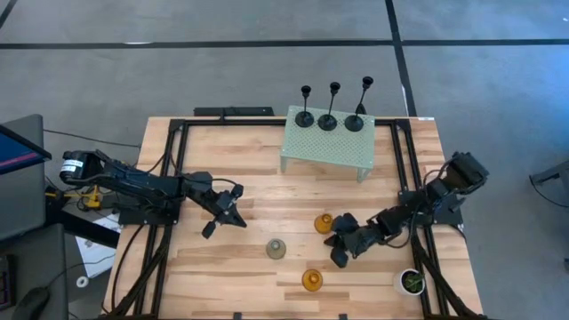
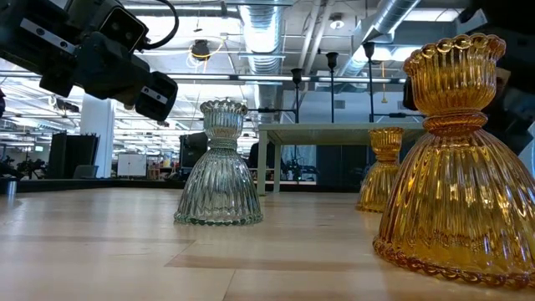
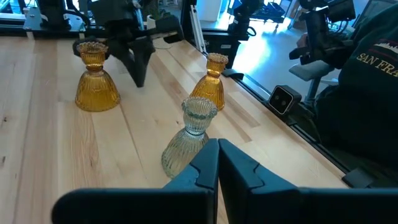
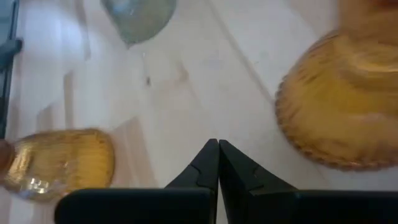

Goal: Pick & Place candle stick holders
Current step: Put the top orange glass candle holder on the shelf

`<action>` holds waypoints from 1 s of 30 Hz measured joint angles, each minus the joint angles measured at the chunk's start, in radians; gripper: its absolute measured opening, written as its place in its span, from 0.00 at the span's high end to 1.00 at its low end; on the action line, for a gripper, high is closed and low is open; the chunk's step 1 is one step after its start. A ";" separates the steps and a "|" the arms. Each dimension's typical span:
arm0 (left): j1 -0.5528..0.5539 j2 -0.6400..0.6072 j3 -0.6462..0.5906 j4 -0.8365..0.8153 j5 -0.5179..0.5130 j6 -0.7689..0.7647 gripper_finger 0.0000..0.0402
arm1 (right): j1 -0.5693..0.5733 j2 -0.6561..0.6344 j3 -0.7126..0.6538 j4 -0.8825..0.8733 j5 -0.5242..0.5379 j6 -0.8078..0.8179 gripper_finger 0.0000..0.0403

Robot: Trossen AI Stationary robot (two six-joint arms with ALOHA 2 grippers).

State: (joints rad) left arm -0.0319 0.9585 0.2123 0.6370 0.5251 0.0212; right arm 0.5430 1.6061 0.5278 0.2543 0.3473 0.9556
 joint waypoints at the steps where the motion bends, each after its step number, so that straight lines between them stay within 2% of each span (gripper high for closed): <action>1: 0.000 0.000 0.000 0.000 0.000 0.000 0.98 | 0.003 -0.009 0.000 -0.024 0.019 0.021 1.00; 8: 0.000 0.000 0.000 0.000 0.000 0.000 0.98 | 0.007 -0.037 0.000 -0.199 0.077 0.186 1.00; 15: 0.000 0.000 0.000 0.000 0.000 0.000 0.98 | -0.015 -0.037 0.000 -0.218 0.137 0.205 1.00; 23: 0.000 0.000 0.000 0.000 0.000 0.000 0.98 | -0.118 -0.037 0.000 -0.201 0.153 0.084 1.00; 30: 0.001 0.000 0.000 0.000 0.000 0.000 0.98 | -0.214 -0.037 0.000 -0.007 0.134 -0.127 1.00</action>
State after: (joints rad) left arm -0.0311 0.9585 0.2123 0.6373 0.5247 0.0215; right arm 0.3293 1.5696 0.5278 0.2469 0.4813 0.8286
